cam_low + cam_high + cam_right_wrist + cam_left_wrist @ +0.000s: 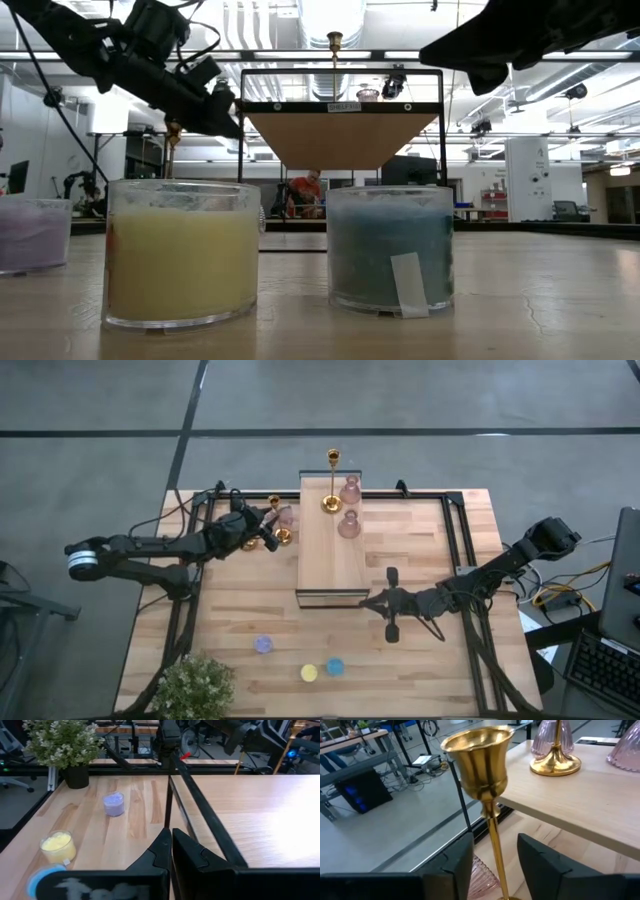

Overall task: Pick & Place candle stick holders
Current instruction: Put the right gold candlestick on the shelf

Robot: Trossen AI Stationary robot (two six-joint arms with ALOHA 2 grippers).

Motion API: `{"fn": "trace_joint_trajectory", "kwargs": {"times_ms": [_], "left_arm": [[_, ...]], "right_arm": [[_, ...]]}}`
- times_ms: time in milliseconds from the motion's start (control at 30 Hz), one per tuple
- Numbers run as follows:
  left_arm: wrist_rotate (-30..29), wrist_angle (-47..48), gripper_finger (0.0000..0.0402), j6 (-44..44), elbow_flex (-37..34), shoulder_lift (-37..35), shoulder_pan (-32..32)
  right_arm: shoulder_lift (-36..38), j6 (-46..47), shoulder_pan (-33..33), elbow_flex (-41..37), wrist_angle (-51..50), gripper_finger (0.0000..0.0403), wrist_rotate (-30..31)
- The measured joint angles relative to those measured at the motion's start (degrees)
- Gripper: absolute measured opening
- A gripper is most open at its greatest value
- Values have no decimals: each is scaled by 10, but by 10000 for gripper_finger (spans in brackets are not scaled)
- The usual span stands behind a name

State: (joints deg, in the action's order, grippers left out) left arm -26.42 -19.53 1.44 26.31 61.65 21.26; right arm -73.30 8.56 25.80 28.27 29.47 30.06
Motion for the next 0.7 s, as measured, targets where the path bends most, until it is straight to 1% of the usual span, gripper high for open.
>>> {"fn": "trace_joint_trajectory", "kwargs": {"times_ms": [133, 367, 500, 700], "left_arm": [[2, -12, 171, 1, 0, 0, 3], [3, -43, 168, -1, 0, 3, 21], [34, -63, 168, 2, 1, 18, 28], [35, -75, 168, 13, 1, 25, 28]], "right_arm": [[0, 0, 0, 0, 0, 8, 2], [0, 0, 0, 0, 0, 8, 2], [0, 0, 1, 0, 0, 8, 2], [0, 0, 0, 0, 0, 8, 1]]}}
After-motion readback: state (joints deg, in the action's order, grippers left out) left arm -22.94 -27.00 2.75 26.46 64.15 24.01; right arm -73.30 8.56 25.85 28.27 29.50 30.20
